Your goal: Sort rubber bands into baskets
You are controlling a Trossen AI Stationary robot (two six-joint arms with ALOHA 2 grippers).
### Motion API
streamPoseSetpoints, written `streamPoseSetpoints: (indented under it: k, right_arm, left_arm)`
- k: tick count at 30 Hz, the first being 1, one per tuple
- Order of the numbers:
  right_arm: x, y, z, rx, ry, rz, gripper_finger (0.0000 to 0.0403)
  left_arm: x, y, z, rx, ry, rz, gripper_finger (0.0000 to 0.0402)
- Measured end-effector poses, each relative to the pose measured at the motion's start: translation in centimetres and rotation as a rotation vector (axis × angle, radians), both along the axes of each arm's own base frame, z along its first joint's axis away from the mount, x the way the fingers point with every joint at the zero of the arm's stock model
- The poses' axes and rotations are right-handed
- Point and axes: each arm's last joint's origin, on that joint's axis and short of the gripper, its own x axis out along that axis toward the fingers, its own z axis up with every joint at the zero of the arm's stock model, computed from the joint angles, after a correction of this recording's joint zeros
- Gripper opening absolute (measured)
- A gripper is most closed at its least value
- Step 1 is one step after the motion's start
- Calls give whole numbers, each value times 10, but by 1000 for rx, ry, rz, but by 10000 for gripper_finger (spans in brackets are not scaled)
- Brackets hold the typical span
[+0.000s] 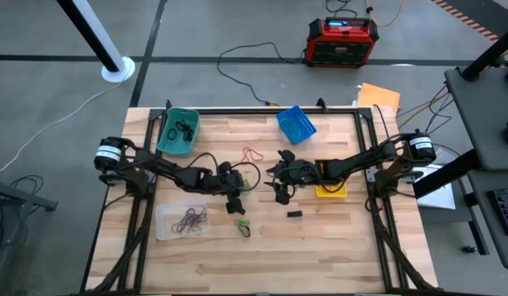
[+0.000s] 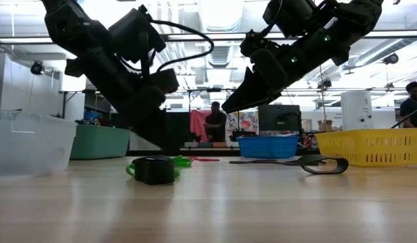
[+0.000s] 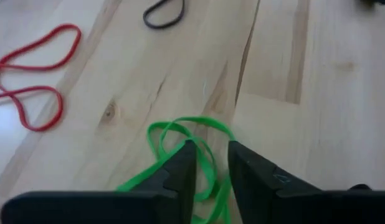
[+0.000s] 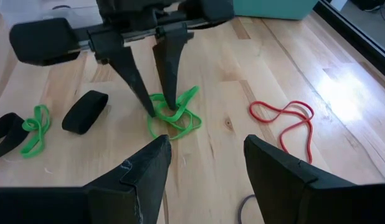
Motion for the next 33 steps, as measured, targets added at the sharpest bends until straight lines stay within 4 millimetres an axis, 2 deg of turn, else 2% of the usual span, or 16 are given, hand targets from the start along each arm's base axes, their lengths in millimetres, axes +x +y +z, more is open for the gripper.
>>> streamPoseSetpoints:
  k: [4, 8, 11, 15, 17, 33]
  right_arm:
    - [0, 0, 0, 1, 0, -1, 199]
    - [0, 0, 0, 1, 0, -1, 199]
    - [0, 0, 0, 2, 0, -1, 199]
    - [0, 0, 0, 2, 0, -1, 199]
    - [0, 0, 0, 1, 0, -1, 199]
    - [0, 0, 0, 0, 0, 1, 199]
  left_arm:
    - [0, 0, -8, -3, 26, 6, 103]
    - [2, 0, -13, 1, 34, 2, 105]
    - [2, 0, -14, 7, 35, -5, 83]
    - [3, 0, -14, 16, 29, -8, 22]
    - [3, 0, -14, 17, 29, -7, 7]
    - [6, 1, -6, 79, -32, 0, 0]
